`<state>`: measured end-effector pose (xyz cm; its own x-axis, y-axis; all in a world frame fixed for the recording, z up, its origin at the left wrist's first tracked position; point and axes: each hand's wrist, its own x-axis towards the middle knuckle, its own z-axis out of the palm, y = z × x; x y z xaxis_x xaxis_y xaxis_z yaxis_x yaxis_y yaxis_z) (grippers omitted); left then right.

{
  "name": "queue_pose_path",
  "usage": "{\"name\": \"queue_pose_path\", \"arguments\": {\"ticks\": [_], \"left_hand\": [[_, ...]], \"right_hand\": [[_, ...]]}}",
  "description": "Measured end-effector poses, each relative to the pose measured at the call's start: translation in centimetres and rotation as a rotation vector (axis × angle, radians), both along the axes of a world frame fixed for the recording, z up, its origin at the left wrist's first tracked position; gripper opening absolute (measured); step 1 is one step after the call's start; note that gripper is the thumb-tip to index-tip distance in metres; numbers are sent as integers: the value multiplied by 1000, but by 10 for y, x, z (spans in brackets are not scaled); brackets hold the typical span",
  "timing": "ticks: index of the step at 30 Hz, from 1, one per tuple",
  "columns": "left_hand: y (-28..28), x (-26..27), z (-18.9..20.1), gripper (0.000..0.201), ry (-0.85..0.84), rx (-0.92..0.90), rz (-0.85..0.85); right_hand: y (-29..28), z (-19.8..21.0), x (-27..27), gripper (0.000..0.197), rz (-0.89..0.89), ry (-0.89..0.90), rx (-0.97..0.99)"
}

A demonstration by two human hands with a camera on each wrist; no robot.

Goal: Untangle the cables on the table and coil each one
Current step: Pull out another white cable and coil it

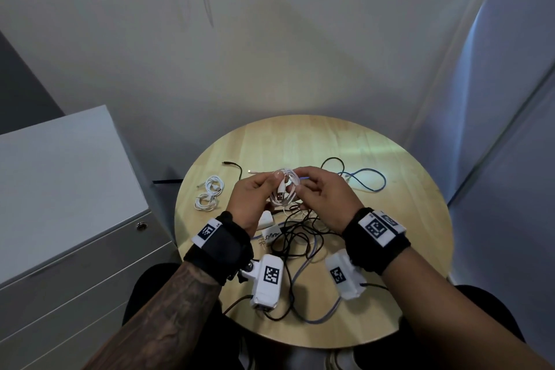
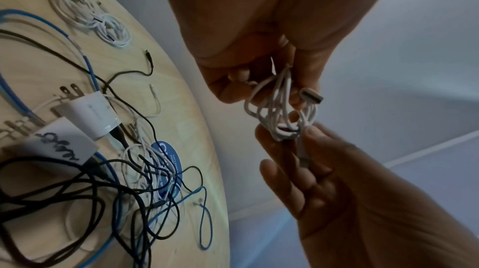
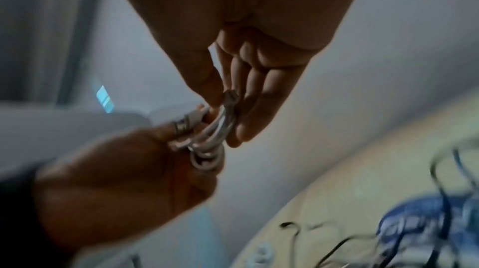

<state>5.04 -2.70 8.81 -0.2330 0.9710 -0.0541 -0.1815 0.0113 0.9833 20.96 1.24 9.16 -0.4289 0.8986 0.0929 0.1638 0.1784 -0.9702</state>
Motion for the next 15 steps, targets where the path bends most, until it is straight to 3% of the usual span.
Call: {"name": "queue_pose_path", "arguments": {"ticks": [3, 7, 11, 15], "left_hand": [[1, -4, -3, 20, -7, 17, 1], [1, -7, -2, 47, -342, -30, -162], [0, -5, 4, 33, -596, -16, -313], [-3, -8, -1, 29, -564, 12, -435]], "right_hand": [[0, 5, 2, 28, 62, 18, 22], [-2, 13, 6, 29, 179, 309, -181], [1, 10, 4, 30, 296, 599, -476], [5, 1, 0, 28, 282, 678, -606]]}}
